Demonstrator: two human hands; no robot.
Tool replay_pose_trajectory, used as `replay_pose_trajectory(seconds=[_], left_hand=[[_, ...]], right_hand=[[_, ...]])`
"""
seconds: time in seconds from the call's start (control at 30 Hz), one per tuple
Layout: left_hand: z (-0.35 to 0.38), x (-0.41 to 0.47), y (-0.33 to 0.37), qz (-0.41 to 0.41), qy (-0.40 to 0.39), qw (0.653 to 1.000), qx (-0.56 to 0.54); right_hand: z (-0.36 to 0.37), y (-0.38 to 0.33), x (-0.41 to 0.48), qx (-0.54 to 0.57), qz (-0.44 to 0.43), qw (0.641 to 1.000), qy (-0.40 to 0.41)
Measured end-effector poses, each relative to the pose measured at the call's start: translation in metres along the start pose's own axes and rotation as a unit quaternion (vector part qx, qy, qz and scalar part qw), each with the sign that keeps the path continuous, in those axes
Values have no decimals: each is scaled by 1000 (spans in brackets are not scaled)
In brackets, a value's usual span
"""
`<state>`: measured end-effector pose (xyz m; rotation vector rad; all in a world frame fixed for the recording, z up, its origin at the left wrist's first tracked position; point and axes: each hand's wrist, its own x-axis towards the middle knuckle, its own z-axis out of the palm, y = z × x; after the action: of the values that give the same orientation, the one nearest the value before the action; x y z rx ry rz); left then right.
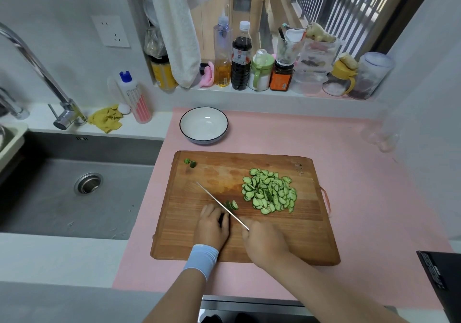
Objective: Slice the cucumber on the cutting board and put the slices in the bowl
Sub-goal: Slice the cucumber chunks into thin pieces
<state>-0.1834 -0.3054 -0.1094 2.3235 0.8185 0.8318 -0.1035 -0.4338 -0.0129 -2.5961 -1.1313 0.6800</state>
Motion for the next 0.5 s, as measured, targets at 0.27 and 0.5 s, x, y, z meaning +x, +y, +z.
replay_pose_trajectory(seconds=[0.27,0.5], left_hand=[[0,2,1,-17,-6,1000,-13],[2,1,-1,-35,-19,999,0]], right_hand=[[3,19,-24,30,-8,999,22],[3,28,-30,46,-2,999,21]])
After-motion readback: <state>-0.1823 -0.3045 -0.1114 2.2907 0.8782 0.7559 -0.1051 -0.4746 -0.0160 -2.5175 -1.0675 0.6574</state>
